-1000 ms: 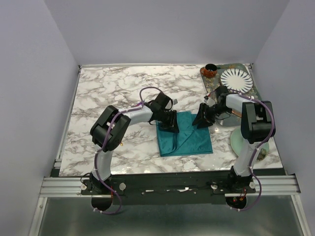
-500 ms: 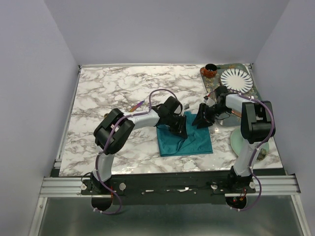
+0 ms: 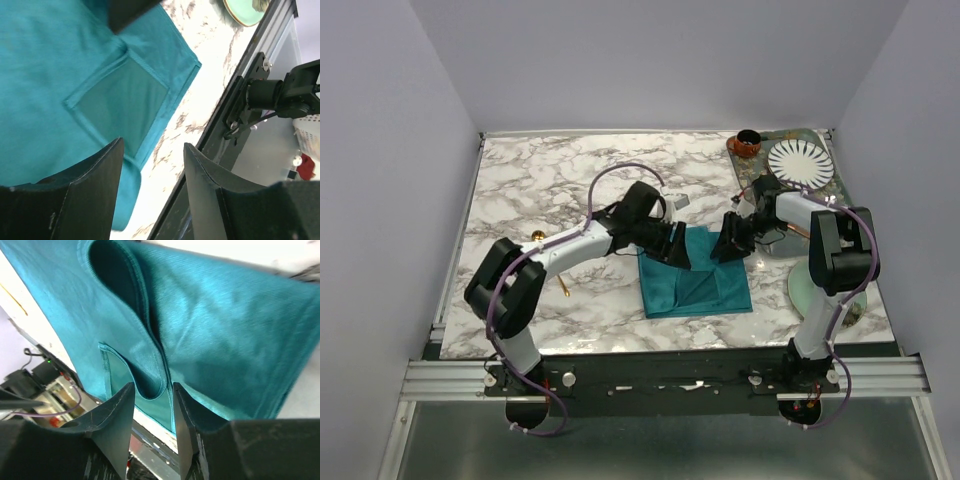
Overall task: Fold the napkin into a case and place the utensils inside
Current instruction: Fold the rectangle-folded napkin at the center of the board.
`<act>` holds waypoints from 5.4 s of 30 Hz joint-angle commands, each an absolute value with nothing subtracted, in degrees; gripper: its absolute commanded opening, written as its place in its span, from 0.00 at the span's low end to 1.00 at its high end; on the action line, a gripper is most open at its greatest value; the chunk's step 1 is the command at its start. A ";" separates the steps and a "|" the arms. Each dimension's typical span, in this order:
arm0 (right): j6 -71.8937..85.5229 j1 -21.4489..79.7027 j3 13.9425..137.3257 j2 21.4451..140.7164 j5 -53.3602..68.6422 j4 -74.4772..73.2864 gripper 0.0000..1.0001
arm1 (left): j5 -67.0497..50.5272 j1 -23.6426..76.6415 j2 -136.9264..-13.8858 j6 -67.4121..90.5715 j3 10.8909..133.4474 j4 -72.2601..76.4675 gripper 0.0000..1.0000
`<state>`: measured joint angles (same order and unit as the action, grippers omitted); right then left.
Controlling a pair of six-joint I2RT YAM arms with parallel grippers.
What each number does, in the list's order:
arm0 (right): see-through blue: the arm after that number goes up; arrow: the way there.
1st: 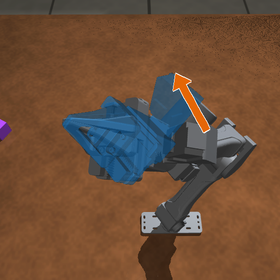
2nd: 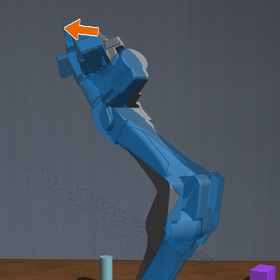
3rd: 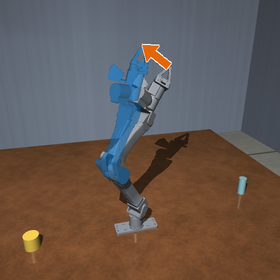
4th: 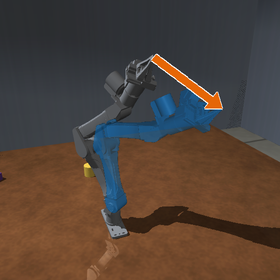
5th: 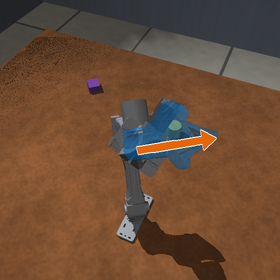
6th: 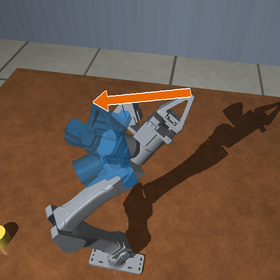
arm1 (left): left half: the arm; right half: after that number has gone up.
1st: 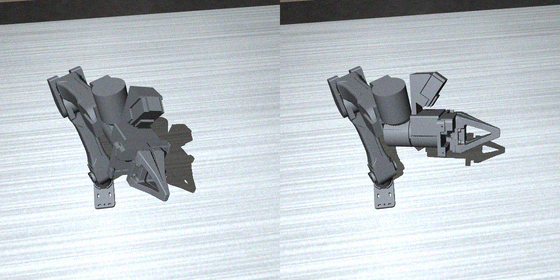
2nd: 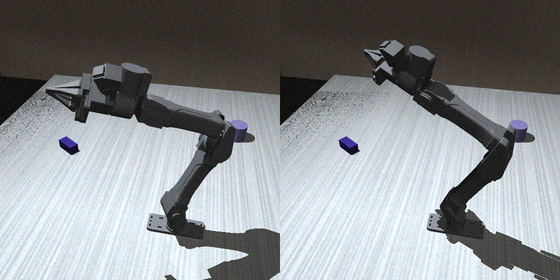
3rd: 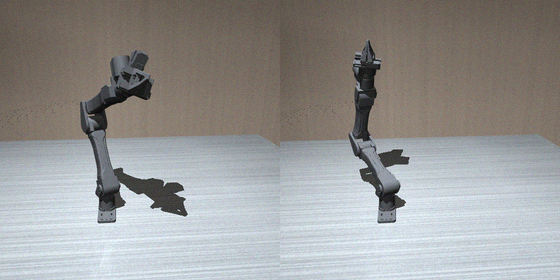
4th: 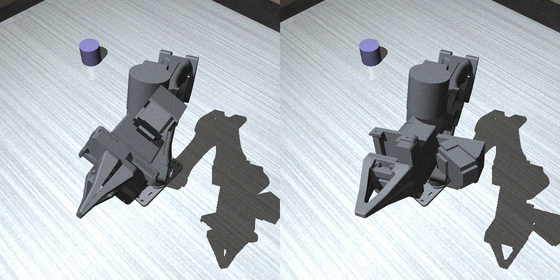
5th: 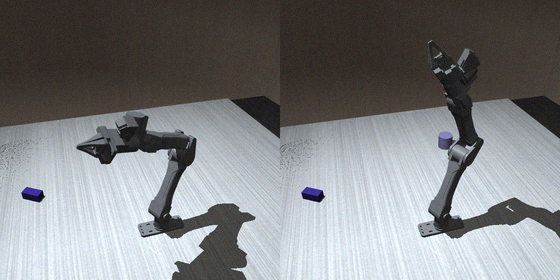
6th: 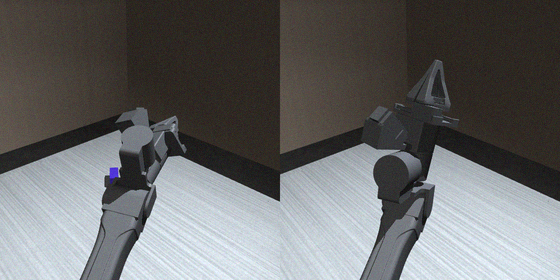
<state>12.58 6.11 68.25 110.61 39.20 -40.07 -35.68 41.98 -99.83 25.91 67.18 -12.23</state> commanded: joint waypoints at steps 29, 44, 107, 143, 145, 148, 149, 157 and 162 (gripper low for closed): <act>12.57 8.35 67.33 110.48 34.54 -41.31 0.45 | -27.60 43.77 -112.41 30.50 71.10 -11.34 0.39; 12.57 8.35 67.32 109.69 34.81 -41.40 0.46 | -16.28 45.00 -110.57 30.32 71.98 -17.39 0.24; 11.16 7.65 69.35 106.44 34.01 -45.70 0.62 | -10.11 48.96 -108.01 28.21 70.31 -17.14 0.49; 9.49 4.66 69.87 105.03 34.72 -48.08 0.63 | -19.60 58.18 -104.86 20.48 72.69 -10.63 0.52; 9.67 4.57 69.79 105.20 34.89 -47.73 0.63 | -20.21 58.10 -102.85 19.43 72.25 -11.42 0.55; 10.10 4.66 69.17 105.12 35.51 -46.76 0.62 | -22.14 56.26 -98.72 19.95 69.80 -11.16 0.56; 10.28 4.66 69.00 105.12 35.59 -46.41 0.61 | -22.50 54.94 -97.92 20.04 69.26 -11.68 0.56; 10.37 4.83 68.03 104.77 35.95 -44.13 0.53 | -32.86 41.59 -95.70 10.39 66.79 -12.39 0.56; 10.55 4.83 67.50 104.06 34.55 -42.37 0.44 | -27.25 39.90 -101.50 0.54 76.80 -14.05 0.61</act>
